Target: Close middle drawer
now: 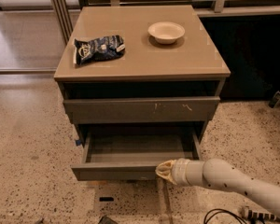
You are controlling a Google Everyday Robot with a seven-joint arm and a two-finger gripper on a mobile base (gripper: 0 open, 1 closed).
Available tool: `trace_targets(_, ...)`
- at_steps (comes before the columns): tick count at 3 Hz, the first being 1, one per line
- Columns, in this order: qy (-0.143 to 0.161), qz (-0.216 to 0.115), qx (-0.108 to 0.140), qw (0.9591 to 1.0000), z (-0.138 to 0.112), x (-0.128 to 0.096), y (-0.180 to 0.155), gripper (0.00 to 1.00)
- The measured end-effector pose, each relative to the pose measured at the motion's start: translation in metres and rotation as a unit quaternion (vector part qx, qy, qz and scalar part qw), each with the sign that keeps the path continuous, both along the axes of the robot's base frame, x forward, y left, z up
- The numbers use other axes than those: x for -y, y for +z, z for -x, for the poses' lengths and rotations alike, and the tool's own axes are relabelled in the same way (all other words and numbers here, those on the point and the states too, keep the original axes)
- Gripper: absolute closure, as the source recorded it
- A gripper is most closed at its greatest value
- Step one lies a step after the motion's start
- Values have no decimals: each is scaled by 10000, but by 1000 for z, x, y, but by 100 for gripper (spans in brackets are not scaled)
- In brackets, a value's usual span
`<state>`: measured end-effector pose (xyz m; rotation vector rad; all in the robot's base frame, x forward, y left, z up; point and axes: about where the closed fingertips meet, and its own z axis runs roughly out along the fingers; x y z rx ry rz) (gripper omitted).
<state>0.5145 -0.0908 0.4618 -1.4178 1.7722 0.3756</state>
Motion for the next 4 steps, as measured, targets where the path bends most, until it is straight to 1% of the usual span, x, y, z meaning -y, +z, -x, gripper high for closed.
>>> trace_targets(1, 2, -106, -108, 9999, -1, -4, -7, 100)
trace_targets(2, 152, -348, -484, 9981, -16, -26, -38, 100)
trace_targets(3, 181, -318, -452, 9983, -22, -31, -43, 100)
trace_targets(4, 56, -137, -112, 9998, -38, -35, -42, 100)
